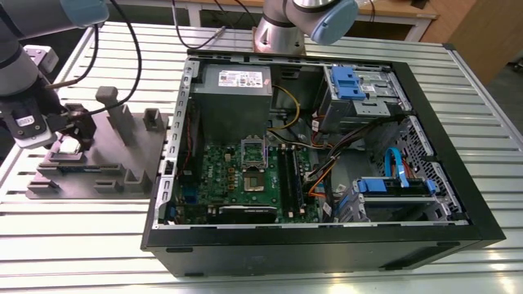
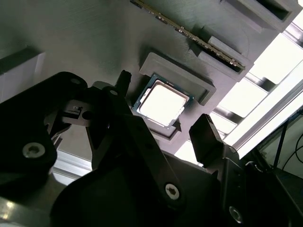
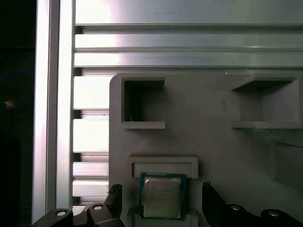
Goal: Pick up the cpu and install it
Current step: 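Pick up the cpu and move it towards the insertion slot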
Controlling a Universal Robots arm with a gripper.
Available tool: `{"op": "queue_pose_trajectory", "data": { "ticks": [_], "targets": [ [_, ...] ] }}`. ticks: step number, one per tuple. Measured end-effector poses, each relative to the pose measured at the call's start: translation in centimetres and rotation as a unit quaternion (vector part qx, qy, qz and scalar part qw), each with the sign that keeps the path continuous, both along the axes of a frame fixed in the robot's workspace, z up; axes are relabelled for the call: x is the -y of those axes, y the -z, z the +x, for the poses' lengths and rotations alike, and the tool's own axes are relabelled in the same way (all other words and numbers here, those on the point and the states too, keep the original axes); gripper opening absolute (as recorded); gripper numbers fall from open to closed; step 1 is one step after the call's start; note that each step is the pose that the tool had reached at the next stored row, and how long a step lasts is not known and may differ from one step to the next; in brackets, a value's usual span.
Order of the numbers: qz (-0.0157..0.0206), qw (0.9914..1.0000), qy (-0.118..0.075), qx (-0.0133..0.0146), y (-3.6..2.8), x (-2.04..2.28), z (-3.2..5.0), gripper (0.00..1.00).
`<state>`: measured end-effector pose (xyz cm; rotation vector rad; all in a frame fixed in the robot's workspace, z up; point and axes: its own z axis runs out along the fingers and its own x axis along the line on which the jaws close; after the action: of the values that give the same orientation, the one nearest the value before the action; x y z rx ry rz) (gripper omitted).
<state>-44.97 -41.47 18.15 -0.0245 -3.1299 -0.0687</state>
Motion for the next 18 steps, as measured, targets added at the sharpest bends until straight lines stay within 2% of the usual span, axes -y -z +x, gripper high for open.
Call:
{"op": "queue_pose_trajectory", "data": {
  "ticks": [9,11,12,18],
  "targets": [
    [0.0,1.0,0.002,0.0,0.28,0.0,0.0,0.77],
    [0.0,1.0,0.002,0.0,0.29,-0.01,0.0,0.75],
    [0.0,1.0,0.002,0.0,0.29,-0.01,0.0,0.68],
    [0.0,1.0,0.002,0.0001,0.29,-0.01,-0.17,0.67]
  ]
}}
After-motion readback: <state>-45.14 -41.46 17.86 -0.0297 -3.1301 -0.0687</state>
